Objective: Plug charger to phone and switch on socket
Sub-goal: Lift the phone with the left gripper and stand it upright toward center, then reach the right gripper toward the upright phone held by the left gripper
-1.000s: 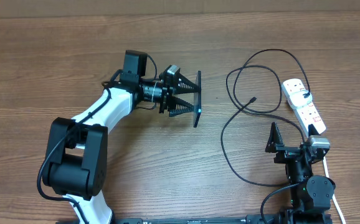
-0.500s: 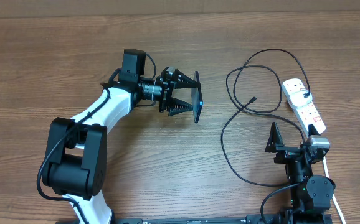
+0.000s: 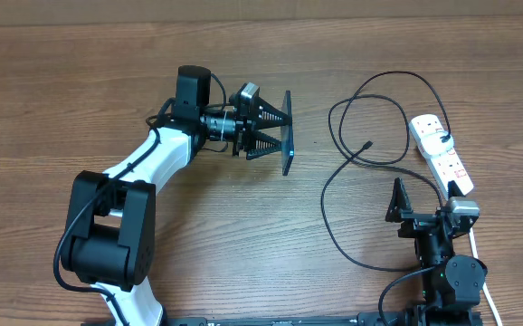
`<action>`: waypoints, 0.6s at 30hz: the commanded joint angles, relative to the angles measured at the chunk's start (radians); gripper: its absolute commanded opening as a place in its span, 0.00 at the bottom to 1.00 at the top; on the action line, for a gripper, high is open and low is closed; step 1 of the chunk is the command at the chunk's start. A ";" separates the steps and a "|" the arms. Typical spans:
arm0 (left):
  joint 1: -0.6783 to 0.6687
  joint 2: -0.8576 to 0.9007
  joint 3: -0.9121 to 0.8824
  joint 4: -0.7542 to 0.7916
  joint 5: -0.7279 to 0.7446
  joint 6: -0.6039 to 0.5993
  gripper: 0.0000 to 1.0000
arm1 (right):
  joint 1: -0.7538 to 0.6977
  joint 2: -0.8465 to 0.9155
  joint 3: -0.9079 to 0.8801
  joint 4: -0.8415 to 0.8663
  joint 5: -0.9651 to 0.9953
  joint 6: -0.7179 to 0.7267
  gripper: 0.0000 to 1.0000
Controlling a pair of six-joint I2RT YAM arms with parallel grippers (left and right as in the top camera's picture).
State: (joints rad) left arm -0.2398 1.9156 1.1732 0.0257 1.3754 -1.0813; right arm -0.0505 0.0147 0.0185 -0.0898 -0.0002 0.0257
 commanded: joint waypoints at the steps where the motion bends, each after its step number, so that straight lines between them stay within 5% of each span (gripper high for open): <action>1: 0.004 0.003 0.013 0.008 0.005 0.216 0.40 | 0.005 -0.011 -0.011 0.006 -0.005 -0.008 1.00; 9: 0.004 0.003 0.013 0.008 -0.031 0.274 0.41 | 0.006 -0.010 -0.011 0.006 -0.020 0.043 1.00; 14: 0.004 0.003 0.013 0.003 -0.042 0.274 0.41 | 0.006 -0.010 -0.011 0.015 -0.137 0.476 1.00; 18: 0.004 0.003 0.013 0.001 -0.044 0.274 0.42 | 0.006 -0.009 -0.011 0.036 -0.516 0.718 1.00</action>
State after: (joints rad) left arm -0.2398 1.9156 1.1732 0.0231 1.3159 -0.8413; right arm -0.0505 0.0147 0.0185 -0.0654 -0.1970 0.4660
